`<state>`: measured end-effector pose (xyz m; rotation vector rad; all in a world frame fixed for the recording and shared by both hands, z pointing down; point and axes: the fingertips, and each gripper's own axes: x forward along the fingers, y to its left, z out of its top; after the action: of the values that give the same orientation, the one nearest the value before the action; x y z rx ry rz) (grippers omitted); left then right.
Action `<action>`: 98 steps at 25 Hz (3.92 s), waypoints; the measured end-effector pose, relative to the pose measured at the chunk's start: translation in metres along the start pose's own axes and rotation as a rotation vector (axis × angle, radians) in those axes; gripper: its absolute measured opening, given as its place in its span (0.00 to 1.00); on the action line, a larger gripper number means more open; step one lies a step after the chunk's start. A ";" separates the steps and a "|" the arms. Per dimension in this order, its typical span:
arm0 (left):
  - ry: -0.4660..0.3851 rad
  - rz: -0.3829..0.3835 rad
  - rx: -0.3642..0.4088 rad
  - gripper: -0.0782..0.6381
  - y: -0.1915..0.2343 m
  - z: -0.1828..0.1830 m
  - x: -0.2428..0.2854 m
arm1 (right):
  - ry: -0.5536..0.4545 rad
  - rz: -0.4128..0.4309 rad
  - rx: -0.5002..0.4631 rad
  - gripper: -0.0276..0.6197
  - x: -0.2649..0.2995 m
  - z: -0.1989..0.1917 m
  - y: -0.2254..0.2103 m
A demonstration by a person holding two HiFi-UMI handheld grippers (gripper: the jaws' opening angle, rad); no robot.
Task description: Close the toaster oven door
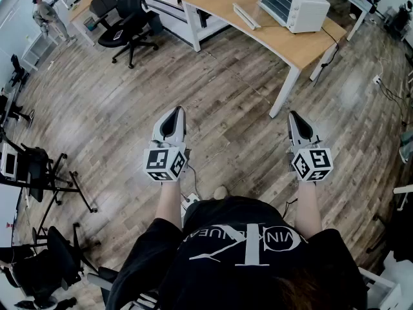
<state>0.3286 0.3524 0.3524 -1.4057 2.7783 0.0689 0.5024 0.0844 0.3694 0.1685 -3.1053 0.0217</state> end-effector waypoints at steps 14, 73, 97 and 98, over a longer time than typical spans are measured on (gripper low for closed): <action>0.018 0.008 -0.004 0.12 0.052 -0.011 0.019 | 0.027 -0.010 0.009 0.08 0.056 -0.013 0.017; 0.087 0.052 -0.124 0.12 0.293 -0.071 0.257 | 0.112 -0.014 0.034 0.16 0.407 -0.034 -0.012; 0.099 -0.132 -0.069 0.12 0.265 -0.068 0.428 | 0.082 -0.187 0.098 0.16 0.439 -0.042 -0.114; 0.102 -0.150 -0.065 0.12 0.263 -0.069 0.438 | 0.085 -0.206 0.102 0.16 0.440 -0.044 -0.119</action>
<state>-0.1430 0.1517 0.4093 -1.6739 2.7623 0.0869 0.0797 -0.0803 0.4292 0.4752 -2.9868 0.1775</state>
